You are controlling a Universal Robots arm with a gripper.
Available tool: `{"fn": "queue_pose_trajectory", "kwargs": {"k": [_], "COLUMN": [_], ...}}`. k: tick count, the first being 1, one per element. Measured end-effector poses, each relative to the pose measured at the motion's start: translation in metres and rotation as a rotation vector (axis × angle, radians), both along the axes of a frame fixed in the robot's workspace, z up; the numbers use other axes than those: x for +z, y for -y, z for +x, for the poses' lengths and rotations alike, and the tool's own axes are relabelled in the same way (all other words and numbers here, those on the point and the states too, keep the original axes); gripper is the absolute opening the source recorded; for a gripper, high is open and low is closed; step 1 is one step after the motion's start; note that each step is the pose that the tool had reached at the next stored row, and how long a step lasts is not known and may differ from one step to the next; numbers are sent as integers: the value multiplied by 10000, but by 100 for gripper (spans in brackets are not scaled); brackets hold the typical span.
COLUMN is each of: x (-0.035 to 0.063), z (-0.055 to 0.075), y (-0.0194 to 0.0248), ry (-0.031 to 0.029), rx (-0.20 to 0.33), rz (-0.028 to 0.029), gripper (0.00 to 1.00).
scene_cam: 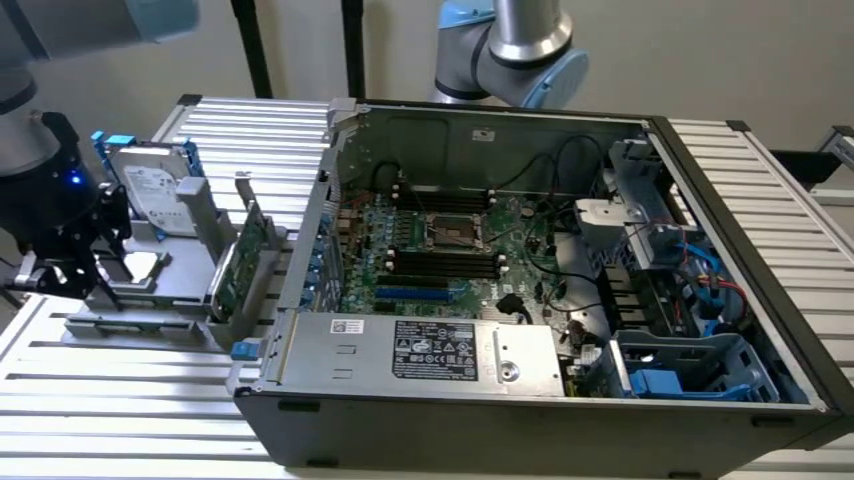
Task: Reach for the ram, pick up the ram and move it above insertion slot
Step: 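Pick up the ram and move it above insertion slot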
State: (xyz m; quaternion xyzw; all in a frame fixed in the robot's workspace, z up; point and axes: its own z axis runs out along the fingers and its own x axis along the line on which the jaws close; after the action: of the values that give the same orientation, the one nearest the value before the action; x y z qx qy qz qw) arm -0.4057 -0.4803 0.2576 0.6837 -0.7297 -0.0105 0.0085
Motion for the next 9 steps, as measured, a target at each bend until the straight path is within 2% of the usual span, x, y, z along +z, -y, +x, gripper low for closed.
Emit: {"fn": "queue_pose_trajectory", "kwargs": {"k": [9], "x": [-165], "z": [-14], "y": [11], "ry": [3], "rx": [-3], "rz": [1], "gripper": [36]}}
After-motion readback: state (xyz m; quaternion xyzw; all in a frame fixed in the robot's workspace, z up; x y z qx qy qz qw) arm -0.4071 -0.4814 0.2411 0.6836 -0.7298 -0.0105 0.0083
